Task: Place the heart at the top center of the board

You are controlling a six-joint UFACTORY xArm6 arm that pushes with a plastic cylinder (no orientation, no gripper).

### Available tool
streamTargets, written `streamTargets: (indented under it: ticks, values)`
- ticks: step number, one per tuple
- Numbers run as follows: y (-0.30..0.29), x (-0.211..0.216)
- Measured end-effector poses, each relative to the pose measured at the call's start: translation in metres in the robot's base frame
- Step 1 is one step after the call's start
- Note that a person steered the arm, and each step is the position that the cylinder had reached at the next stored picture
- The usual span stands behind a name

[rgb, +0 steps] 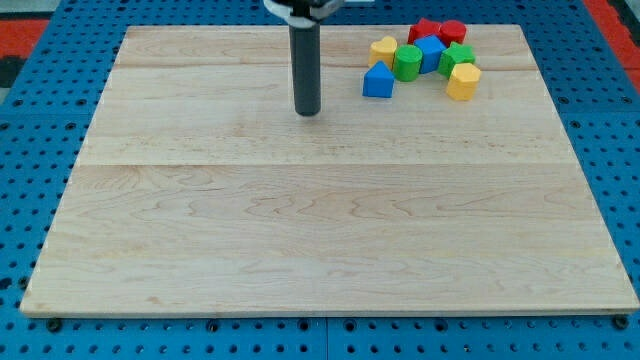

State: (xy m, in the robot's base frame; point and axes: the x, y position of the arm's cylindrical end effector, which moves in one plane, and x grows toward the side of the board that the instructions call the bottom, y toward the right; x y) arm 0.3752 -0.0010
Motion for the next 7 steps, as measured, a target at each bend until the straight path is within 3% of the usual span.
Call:
streamTargets:
  ticks: [1,2,4,5,7]
  values:
    - [0.102,0.039]
    - [0.182,0.037]
    - [0.286,0.031]
    - [0.299,0.021]
    - [0.328,-0.038]
